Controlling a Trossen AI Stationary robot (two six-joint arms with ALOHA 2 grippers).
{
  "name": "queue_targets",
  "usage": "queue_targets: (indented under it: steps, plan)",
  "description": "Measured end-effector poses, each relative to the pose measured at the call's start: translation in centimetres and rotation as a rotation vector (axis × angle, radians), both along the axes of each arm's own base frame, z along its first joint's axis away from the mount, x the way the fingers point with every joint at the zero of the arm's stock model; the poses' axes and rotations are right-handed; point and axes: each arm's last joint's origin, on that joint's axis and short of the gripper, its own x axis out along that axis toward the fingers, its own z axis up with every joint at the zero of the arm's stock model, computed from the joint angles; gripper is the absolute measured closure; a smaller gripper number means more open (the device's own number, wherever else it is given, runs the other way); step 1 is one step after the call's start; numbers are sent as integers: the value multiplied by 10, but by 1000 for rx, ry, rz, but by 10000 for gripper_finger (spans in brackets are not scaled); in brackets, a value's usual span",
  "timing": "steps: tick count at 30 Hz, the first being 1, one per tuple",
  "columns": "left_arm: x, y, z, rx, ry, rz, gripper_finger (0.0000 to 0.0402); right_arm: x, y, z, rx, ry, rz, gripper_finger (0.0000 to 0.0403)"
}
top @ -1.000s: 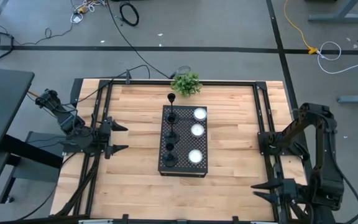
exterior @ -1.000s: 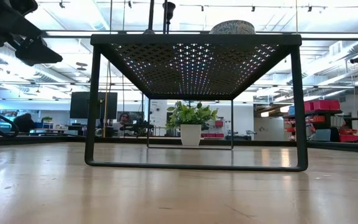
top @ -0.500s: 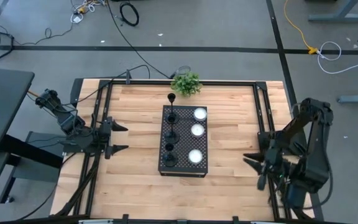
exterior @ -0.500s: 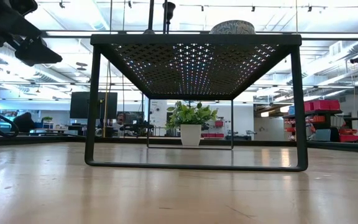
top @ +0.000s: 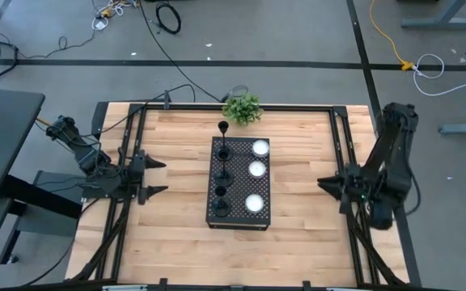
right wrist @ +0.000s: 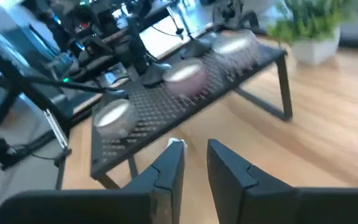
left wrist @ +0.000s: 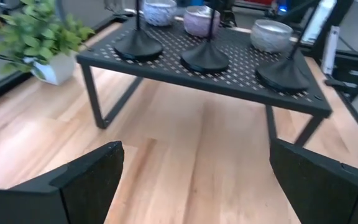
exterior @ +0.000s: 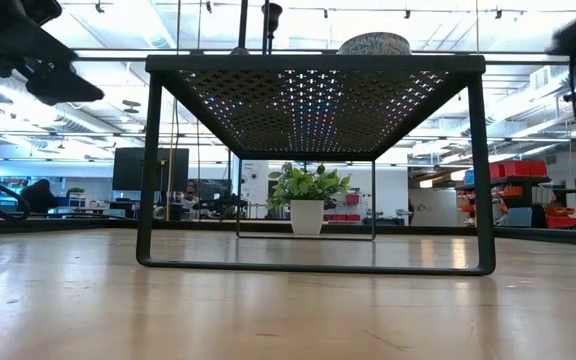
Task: Pick & Place candle stick holders
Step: Return to Home Position
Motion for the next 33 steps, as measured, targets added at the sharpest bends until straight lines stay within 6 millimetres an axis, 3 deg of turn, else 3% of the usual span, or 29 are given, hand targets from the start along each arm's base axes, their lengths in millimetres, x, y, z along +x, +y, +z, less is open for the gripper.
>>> queue_targets:
  steps: [5, 10, 16, 19, 21, 25, 33]
  plan:
    - [0, 1, 1, 19, -16, 47, 3, -5, -17, -31, 63, -118, 4, 331]
    - [0, 2, 0, 39, -13, 44, 3, -6, -23, -43, 8, -167, 35, 333]
    - [0, 2, 2, 84, -22, 59, 3, 5, -7, -42, 14, -192, 248, 344]
    - [2, 2, 7, 143, -56, 66, 3, 13, -6, -31, -160, -330, 355, 344]
    - [3, 1, 12, 169, -95, 73, 3, 17, -13, -25, -303, -399, 333, 344]
    - [5, 0, 19, 175, -149, 98, 3, 21, -31, -25, -430, -371, 226, 344]
    - [8, 7, 20, 213, -135, 177, 3, 22, -55, -56, -301, -175, 212, 344]
